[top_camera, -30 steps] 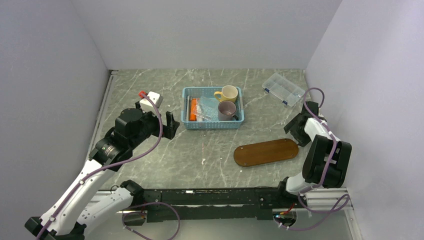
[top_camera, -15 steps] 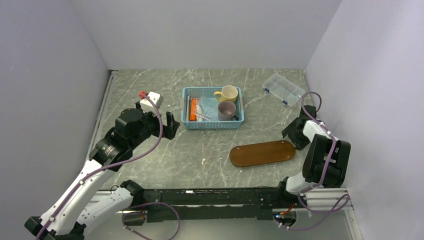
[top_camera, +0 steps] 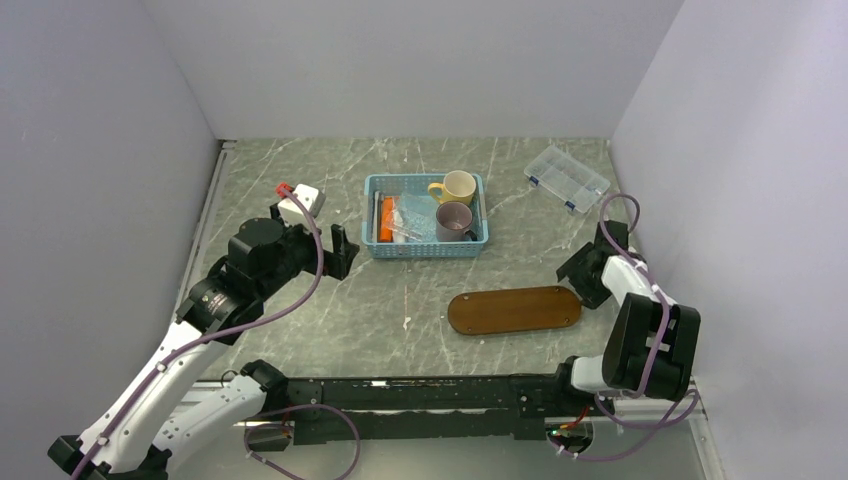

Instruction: Prepare toiletry sets of a toothbrush and toothpaste on the tray

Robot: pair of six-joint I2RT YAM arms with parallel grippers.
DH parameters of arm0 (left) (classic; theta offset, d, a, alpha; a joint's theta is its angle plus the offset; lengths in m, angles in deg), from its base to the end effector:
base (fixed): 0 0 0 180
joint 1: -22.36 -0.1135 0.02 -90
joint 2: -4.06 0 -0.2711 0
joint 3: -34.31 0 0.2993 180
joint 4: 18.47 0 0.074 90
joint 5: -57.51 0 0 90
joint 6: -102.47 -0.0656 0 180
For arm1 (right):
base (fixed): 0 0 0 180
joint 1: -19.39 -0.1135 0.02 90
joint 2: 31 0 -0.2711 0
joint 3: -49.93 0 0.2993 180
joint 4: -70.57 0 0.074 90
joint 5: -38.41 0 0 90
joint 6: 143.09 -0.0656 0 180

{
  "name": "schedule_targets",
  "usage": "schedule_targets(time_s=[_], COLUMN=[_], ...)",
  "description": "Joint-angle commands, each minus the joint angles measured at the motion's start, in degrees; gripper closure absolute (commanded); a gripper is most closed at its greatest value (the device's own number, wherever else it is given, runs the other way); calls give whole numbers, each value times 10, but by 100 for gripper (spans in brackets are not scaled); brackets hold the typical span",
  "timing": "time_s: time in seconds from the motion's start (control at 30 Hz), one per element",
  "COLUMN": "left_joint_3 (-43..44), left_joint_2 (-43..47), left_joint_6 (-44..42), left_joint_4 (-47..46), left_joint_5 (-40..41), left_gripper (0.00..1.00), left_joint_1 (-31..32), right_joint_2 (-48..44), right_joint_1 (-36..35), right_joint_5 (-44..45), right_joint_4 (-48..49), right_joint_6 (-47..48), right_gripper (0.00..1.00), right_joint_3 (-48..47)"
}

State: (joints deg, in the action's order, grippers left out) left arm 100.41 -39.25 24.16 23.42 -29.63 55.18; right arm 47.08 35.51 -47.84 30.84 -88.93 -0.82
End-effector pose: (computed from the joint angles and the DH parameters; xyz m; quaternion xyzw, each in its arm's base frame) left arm 0.1955 -0.1222 0.3697 0.1351 0.8032 -0.2008 0.5443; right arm 0.2719 -0.0830 0.1129 0.4349 0.8777 0.0024 0.2013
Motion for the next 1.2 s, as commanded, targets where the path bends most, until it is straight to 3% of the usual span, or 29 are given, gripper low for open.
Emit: schedule_targets(time_s=[0.0,1.17], left_joint_3=[5,5], left_joint_2=[4,7], left_joint_6=[0,-1], left_joint_4=[-7,-6], left_joint_5=[-2,6], left_gripper=[1,1], left_joint_1=[3,3], right_joint_2=[-26,-81], right_joint_1=[-16,-227], right_joint_5=[-24,-14], right_joint_4=[-1,-18], right_joint_6=[-22,-136], right_gripper=[30,32], right_joint_3=[13,40])
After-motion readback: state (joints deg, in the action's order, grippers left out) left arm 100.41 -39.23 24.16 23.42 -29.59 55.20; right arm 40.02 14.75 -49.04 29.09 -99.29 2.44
